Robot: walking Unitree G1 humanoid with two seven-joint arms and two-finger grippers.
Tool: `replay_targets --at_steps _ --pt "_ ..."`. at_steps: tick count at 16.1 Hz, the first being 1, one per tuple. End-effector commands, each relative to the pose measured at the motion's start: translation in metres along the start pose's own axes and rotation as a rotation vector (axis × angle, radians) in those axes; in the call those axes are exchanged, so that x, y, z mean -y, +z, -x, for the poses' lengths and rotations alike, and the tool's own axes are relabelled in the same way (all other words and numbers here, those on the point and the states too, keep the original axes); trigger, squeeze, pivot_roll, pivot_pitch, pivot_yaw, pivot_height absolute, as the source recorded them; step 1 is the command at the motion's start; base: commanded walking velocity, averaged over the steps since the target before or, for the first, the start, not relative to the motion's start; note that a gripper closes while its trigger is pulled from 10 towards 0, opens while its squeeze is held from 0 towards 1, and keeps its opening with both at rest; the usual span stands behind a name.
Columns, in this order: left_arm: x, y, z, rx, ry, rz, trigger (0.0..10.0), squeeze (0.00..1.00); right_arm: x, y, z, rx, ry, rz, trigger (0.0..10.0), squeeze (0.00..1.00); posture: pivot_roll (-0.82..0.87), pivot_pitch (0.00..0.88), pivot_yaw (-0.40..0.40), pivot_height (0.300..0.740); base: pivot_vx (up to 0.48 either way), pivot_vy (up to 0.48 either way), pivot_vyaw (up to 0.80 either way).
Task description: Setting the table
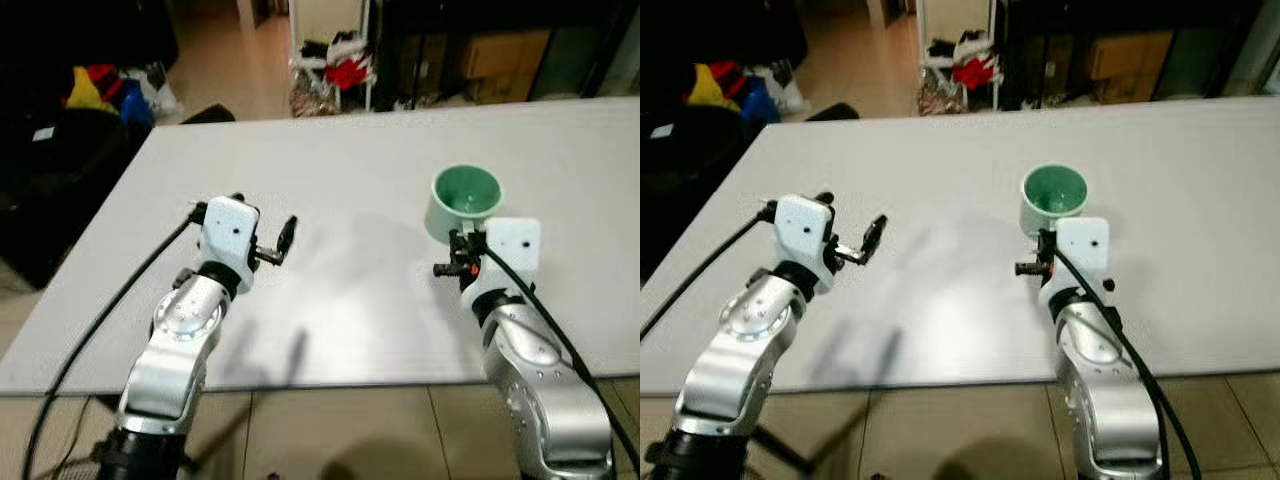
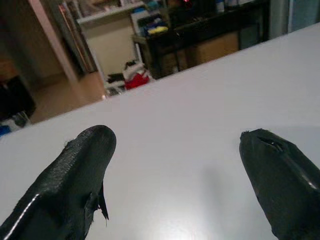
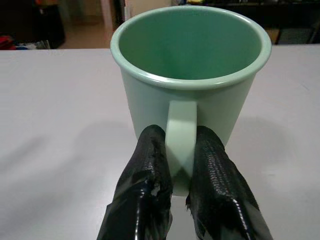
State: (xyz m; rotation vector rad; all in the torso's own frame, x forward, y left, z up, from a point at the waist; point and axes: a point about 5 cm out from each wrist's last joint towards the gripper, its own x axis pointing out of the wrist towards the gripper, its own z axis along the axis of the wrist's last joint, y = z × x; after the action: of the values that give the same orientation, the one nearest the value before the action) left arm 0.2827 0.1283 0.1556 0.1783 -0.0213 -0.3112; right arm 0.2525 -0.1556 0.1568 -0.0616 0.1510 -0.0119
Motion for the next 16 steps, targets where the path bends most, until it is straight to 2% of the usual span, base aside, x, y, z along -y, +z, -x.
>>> replay_targets --at_steps 1,4,7,10,14,16 --pt "-0.006 -0.001 0.002 -0.010 0.020 -0.015 10.0 0.00 -0.002 0.005 -0.001 0.015 0.042 -0.021 10.0 0.00 0.04 0.000 0.088 0.740 0.000 0.000 0.00" --pt "-0.009 -0.003 0.004 -0.018 0.039 -0.010 10.0 0.00 -0.008 0.005 -0.002 0.009 0.143 -0.018 10.0 0.00 0.04 0.000 0.085 0.740 0.000 0.000 0.00" --pt "-0.012 -0.003 0.006 -0.017 0.049 0.003 10.0 0.00 -0.018 0.007 -0.001 0.026 0.230 0.058 10.0 0.00 0.04 0.000 0.080 0.740 0.204 0.000 0.44" --pt "-0.012 -0.004 0.009 -0.019 0.047 0.013 10.0 0.00 -0.019 0.006 -0.002 0.023 0.241 0.063 10.0 0.00 0.05 0.000 0.070 0.740 0.325 0.000 0.78" --pt "-0.009 -0.003 0.009 -0.015 0.026 0.017 10.0 0.00 -0.016 0.006 -0.005 0.015 0.220 0.067 10.0 0.00 0.05 0.000 0.066 0.740 0.311 0.000 0.00" --pt "-0.007 -0.002 0.009 -0.007 0.014 0.018 10.0 0.00 -0.016 0.005 -0.005 0.010 0.216 0.076 10.0 0.00 0.05 0.000 0.067 0.740 0.000 0.000 0.00"
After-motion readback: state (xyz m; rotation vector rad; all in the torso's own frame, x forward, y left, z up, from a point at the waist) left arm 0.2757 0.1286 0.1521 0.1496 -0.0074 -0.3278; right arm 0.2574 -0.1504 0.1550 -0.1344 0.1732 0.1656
